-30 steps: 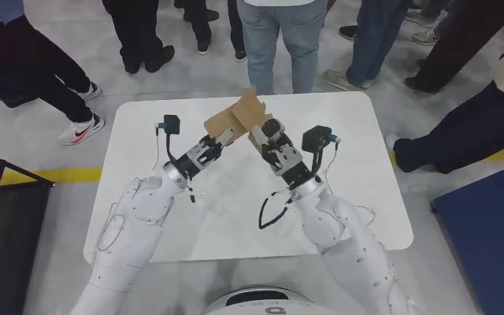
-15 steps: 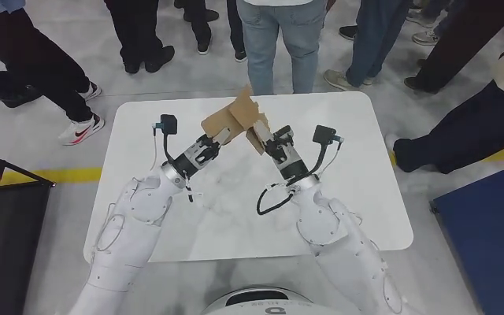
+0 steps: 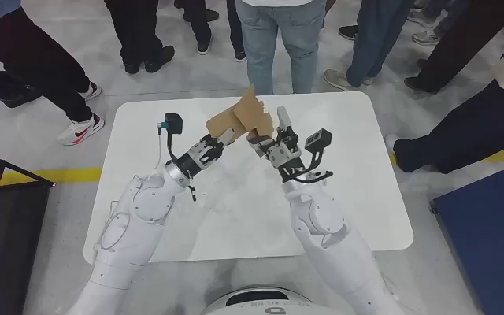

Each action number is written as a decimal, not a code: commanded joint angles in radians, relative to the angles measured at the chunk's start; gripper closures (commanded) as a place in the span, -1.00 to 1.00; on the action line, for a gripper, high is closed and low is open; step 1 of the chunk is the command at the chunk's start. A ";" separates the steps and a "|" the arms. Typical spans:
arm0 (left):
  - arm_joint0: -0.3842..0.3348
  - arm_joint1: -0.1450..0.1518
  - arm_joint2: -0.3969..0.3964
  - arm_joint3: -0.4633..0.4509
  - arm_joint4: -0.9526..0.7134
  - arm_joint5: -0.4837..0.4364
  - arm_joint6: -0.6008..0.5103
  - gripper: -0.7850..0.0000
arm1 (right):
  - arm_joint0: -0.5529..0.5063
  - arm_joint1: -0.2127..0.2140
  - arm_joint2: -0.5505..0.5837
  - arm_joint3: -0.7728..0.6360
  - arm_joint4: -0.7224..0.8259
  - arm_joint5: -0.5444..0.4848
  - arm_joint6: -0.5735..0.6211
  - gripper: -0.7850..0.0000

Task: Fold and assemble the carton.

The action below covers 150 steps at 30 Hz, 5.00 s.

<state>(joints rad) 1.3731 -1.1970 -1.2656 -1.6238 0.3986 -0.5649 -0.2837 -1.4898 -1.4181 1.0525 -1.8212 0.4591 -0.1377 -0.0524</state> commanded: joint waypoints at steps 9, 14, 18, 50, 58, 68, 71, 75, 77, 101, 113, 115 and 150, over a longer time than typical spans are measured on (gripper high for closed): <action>-0.006 0.000 0.022 -0.005 0.033 -0.008 -0.004 1.00 | 0.020 -0.013 -0.010 0.024 0.039 -0.037 -0.025 -0.63; -0.008 0.000 0.026 -0.004 0.047 -0.010 0.002 1.00 | 0.037 -0.022 -0.019 0.041 0.056 -0.050 -0.056 -0.07; -0.008 0.000 0.028 -0.002 0.052 -0.017 0.005 1.00 | 0.048 -0.028 -0.003 0.051 0.071 -0.068 -0.089 1.00; 0.006 0.007 0.031 -0.010 0.243 -0.045 0.104 1.00 | 0.042 -0.044 0.033 0.064 0.172 0.068 -0.053 -1.00; 0.003 0.008 0.027 -0.008 0.244 -0.033 0.093 1.00 | 0.042 -0.044 0.033 0.064 0.172 0.068 -0.053 -1.00; 0.010 0.009 0.027 -0.043 0.296 -0.044 0.122 1.00 | 0.072 -0.072 0.083 0.110 0.610 0.122 -0.168 -1.00; 0.015 0.011 0.031 -0.068 0.368 -0.056 0.152 1.00 | 0.092 -0.078 0.102 0.124 0.773 0.191 -0.175 -0.56; 0.024 0.012 0.042 -0.091 0.439 -0.067 0.175 1.00 | 0.104 -0.082 0.149 0.127 1.025 0.311 -0.171 -0.46; 0.025 0.013 0.043 -0.094 0.446 -0.075 0.174 1.00 | 0.110 -0.081 0.183 0.139 1.145 0.363 -0.178 -0.50; 0.017 0.020 0.043 -0.098 0.493 -0.104 0.197 1.00 | 0.262 -0.064 0.275 0.390 1.808 0.695 -0.416 1.00; 0.015 0.020 0.053 -0.081 0.462 -0.082 0.192 0.13 | 0.164 -0.046 0.268 0.190 1.417 0.540 -0.178 1.00; 0.016 0.020 0.052 -0.081 0.459 -0.081 0.192 0.02 | 0.147 -0.044 0.262 0.164 1.366 0.515 -0.146 1.00; 0.110 0.042 -0.086 -0.032 0.174 -0.015 0.086 -1.00 | 0.039 -0.004 0.136 0.093 -0.025 -0.050 0.053 1.00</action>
<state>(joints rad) 1.4834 -1.1545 -1.3516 -1.6560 0.5725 -0.5803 -0.1981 -1.4506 -1.4233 1.1908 -1.7278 0.4482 -0.1872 -0.0115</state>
